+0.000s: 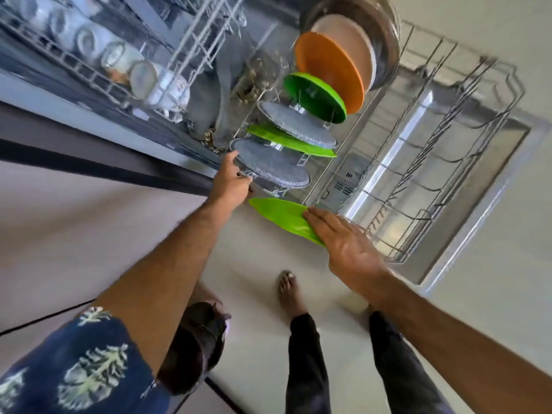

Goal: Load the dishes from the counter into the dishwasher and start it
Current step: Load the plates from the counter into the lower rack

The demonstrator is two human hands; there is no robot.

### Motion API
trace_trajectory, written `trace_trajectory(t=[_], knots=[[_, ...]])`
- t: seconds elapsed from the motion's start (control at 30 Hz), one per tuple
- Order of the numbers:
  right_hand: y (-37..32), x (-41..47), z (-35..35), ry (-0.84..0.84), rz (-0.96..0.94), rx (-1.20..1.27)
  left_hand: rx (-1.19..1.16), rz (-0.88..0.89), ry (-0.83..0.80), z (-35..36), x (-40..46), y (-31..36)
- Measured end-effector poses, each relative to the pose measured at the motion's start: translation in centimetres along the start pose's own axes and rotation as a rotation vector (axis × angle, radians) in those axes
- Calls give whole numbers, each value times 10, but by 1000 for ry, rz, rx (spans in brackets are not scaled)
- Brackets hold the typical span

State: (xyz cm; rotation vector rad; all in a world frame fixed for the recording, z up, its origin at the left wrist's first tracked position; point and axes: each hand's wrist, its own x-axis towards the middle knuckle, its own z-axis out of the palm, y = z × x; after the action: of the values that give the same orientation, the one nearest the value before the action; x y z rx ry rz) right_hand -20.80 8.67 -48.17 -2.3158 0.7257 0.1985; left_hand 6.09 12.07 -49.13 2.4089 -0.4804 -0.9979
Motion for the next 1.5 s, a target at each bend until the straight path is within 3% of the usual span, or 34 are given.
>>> trace_trajectory(t=[0.17,0.4,0.6,0.87,1.2,1.4,1.5], knots=[[-15,22,19,63,26,-17,-14,141,-13,6,28,13],[-42,86,32,78,-4,-123,273,347,-81,-12,51,18],[-47,135,55,98,12,-201,526,612,130,-26,49,30],[-11,166,79,-24,103,-227,496,654,106,-30,53,26],[-15,190,74,-138,81,-188,499,671,96,-28,49,13],[-34,122,63,15,24,-130,692,704,76,-24,20,-1],[-39,58,55,35,-46,-69,875,578,-20,-24,-8,-13]])
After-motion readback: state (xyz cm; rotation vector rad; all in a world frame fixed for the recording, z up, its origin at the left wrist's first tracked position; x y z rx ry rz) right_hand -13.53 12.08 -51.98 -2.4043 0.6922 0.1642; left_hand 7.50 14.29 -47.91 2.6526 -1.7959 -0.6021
